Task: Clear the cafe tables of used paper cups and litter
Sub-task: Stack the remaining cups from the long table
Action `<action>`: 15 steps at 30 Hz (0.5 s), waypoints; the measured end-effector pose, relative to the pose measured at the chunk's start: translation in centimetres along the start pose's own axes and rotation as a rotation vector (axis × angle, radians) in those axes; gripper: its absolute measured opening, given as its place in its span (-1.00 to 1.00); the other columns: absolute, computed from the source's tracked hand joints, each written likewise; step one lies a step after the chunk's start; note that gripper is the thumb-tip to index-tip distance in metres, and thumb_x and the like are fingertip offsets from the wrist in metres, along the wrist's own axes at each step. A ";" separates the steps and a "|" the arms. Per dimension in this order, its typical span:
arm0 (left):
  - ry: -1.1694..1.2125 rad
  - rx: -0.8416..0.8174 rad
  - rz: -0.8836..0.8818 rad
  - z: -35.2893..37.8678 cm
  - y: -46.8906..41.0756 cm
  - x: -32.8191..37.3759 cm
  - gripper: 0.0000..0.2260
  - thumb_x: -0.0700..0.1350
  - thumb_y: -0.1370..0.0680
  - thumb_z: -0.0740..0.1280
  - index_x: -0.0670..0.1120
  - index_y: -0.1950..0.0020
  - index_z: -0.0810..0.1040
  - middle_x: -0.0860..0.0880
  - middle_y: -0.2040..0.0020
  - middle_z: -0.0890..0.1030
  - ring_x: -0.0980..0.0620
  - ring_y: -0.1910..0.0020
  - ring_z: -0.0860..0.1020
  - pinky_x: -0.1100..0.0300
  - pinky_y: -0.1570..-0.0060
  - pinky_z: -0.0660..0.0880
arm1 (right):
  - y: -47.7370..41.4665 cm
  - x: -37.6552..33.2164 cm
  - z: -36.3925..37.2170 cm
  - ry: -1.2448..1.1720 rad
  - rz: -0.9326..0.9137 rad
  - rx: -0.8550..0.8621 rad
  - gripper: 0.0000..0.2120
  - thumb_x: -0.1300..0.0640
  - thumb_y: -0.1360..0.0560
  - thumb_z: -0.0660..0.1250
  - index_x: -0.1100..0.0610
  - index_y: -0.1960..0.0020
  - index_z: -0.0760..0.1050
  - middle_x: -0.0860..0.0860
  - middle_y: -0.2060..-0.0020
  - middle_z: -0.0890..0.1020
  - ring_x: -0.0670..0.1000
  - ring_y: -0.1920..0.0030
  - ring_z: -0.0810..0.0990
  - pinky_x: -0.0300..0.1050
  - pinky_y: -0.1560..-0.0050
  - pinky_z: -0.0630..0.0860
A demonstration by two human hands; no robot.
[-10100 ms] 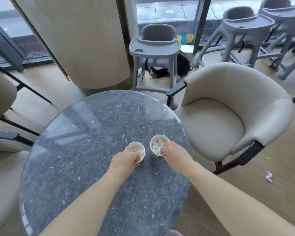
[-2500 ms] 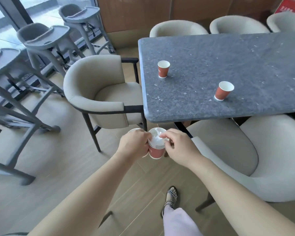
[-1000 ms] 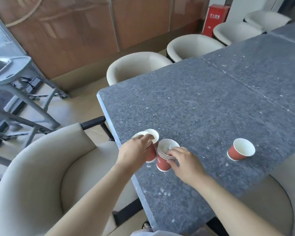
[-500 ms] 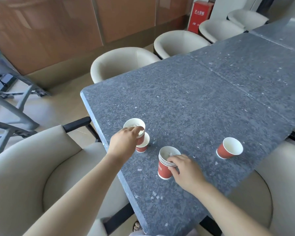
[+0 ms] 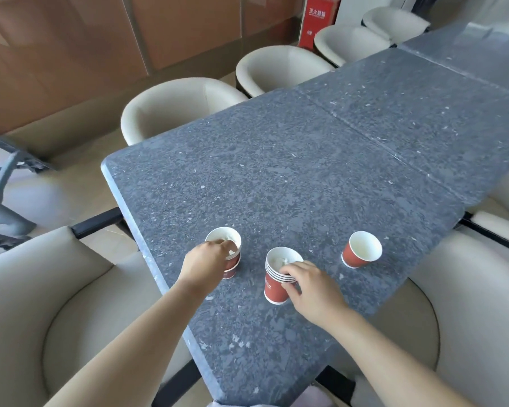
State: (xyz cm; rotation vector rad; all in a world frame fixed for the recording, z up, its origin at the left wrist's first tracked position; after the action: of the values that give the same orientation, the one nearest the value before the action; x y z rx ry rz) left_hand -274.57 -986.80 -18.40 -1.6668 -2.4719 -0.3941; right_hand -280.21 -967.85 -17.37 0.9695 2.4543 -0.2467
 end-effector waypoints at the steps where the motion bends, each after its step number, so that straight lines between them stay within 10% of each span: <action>1: 0.001 -0.012 0.009 0.4 -0.1 0.6 -0.72 -0.15 -0.48 0.29 0.11 -0.15 0.49 0.07 -0.14 0.58 -0.07 -0.05 0.56 0.13 0.11 0.46 | 0.1 0.4 -0.3 0.005 0.007 0.004 -0.82 0.15 -0.45 0.28 0.01 -0.05 0.50 -0.07 -0.02 0.60 -0.01 -0.10 0.48 -0.07 0.10 0.50; 15: -0.051 -0.123 0.231 5.6 -2.8 12.7 -0.74 -0.16 -0.48 0.27 0.13 -0.11 0.47 0.07 -0.09 0.58 -0.05 -0.02 0.57 0.11 0.13 0.47 | 3.3 7.0 -4.2 -0.050 0.104 0.095 -0.92 0.23 -0.43 0.33 0.11 0.09 0.50 -0.01 0.10 0.60 0.03 0.02 0.51 -0.24 0.23 0.29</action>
State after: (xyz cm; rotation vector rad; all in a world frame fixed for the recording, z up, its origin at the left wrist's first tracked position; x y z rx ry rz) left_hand -281.77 -974.86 -20.91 -2.0084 -2.2947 -0.4878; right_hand -283.96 -959.85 -17.23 1.1138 2.3572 -0.3505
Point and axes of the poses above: each hand's wrist, its own y-axis away from the middle knuckle, its own z-axis out of the palm, x = y × z, the point moved 8 cm from there along -y, towards the middle knuckle
